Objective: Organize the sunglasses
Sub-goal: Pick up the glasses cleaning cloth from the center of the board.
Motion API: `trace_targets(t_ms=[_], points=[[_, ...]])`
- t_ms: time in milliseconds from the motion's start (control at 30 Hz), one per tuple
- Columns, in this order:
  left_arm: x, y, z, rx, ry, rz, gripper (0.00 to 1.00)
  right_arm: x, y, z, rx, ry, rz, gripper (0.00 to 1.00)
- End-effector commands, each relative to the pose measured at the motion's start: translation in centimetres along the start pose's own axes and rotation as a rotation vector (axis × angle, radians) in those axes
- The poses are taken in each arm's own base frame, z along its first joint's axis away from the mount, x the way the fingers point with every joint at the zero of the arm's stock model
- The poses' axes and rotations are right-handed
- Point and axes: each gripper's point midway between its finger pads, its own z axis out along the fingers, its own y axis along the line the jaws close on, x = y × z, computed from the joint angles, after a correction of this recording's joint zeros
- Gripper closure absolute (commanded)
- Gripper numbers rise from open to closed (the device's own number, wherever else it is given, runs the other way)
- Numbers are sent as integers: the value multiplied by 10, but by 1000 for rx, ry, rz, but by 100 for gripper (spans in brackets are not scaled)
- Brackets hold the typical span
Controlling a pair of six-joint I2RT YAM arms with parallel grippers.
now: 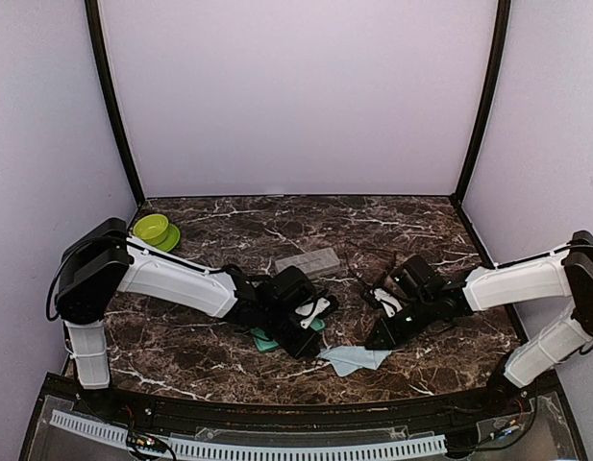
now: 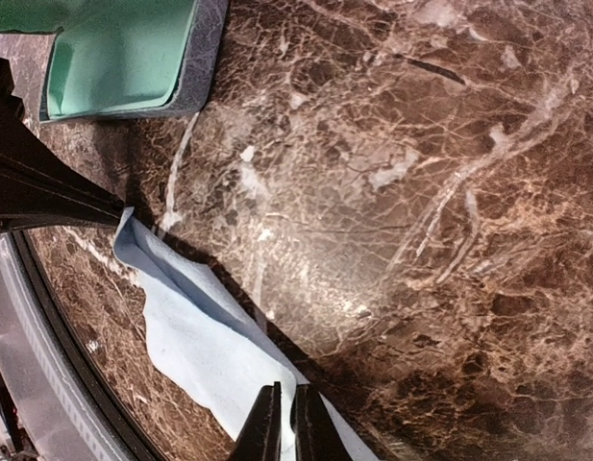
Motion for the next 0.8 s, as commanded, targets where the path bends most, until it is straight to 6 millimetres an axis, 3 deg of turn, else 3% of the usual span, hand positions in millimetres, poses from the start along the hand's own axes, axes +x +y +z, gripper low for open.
trace_targets(t_ms=[0, 433, 767], points=[[-5, -6, -10, 19, -16, 18, 100, -6, 5, 0, -3, -8, -21, 93], [-9, -8, -13, 20, -19, 26, 100, -10, 4, -4, 19, -16, -36, 100], [-48, -24, -40, 27, -114, 96, 100, -39, 11, -34, 80, -113, -104, 100]])
